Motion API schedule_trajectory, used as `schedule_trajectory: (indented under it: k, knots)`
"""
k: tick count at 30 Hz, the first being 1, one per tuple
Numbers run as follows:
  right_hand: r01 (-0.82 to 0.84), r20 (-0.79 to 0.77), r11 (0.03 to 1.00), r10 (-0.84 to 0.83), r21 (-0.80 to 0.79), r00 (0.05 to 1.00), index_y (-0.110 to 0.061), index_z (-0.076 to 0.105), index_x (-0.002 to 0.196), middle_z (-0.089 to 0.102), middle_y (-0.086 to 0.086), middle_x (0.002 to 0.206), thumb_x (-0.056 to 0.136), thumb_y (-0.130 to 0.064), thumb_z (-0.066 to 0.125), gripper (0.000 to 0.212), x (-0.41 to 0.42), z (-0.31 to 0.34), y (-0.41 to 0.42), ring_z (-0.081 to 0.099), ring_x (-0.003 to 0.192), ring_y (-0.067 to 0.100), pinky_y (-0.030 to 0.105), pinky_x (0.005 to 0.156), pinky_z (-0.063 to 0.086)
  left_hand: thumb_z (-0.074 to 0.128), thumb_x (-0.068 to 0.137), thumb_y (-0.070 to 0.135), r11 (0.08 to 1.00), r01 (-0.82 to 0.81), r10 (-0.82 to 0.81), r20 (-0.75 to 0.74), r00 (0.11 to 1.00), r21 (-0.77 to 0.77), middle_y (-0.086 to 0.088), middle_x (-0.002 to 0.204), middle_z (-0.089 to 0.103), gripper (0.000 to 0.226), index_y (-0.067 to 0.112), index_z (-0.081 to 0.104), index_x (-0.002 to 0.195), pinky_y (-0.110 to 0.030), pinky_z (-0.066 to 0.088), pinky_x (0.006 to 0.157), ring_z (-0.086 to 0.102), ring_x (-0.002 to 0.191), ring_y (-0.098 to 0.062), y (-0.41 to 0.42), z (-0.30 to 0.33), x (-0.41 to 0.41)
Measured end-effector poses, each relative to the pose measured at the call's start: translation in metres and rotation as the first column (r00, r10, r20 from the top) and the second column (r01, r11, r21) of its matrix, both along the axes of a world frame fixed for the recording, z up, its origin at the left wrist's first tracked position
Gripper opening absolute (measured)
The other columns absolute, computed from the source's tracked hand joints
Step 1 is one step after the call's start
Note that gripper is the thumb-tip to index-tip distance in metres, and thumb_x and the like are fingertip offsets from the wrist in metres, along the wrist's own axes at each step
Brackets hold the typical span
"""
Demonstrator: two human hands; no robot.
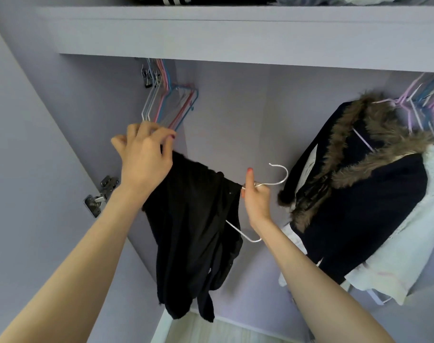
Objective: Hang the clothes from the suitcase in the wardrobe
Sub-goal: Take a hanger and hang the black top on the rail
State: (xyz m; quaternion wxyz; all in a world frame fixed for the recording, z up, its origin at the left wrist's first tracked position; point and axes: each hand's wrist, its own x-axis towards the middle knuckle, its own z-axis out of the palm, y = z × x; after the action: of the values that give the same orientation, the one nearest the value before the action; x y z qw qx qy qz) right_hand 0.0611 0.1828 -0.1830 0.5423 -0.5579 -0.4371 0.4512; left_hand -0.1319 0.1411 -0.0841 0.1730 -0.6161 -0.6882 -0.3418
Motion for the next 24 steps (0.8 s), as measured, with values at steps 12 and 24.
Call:
schedule_trajectory:
  k: [12, 24]
  knots:
    - [-0.167, 0.274, 0.942, 0.086, 0.29, 0.958, -0.008, 0.066, 0.079, 0.06, -0.009, 0.083, 0.088, -0.034, 0.062, 0.027, -0.004, 0.029, 0.001, 0.058, 0.089, 0.011, 0.023, 0.085, 0.041, 0.045, 0.097, 0.023, 0.957, 0.181, -0.169, 0.068, 0.983, -0.228, -0.004, 0.096, 0.069, 0.024, 0.019, 0.067, 0.105, -0.035, 0.028, 0.081, 0.056, 0.098, -0.03, 0.001, -0.046, 0.025]
    - [-0.587, 0.763, 0.781, 0.508, -0.212, 0.4, -0.016, 0.03, 0.144, 0.052, 0.006, 0.135, 0.094, -0.036, 0.049, 0.057, -0.015, -0.038, -0.017, 0.058, 0.114, 0.027, 0.036, 0.098, 0.045, 0.045, 0.096, 0.011, 0.957, 0.287, -0.257, 0.582, 0.772, 0.042, 0.008, 0.097, 0.061, 0.023, 0.008, 0.064, 0.109, -0.003, 0.038, 0.081, 0.055, 0.096, -0.008, -0.005, -0.005, 0.02]
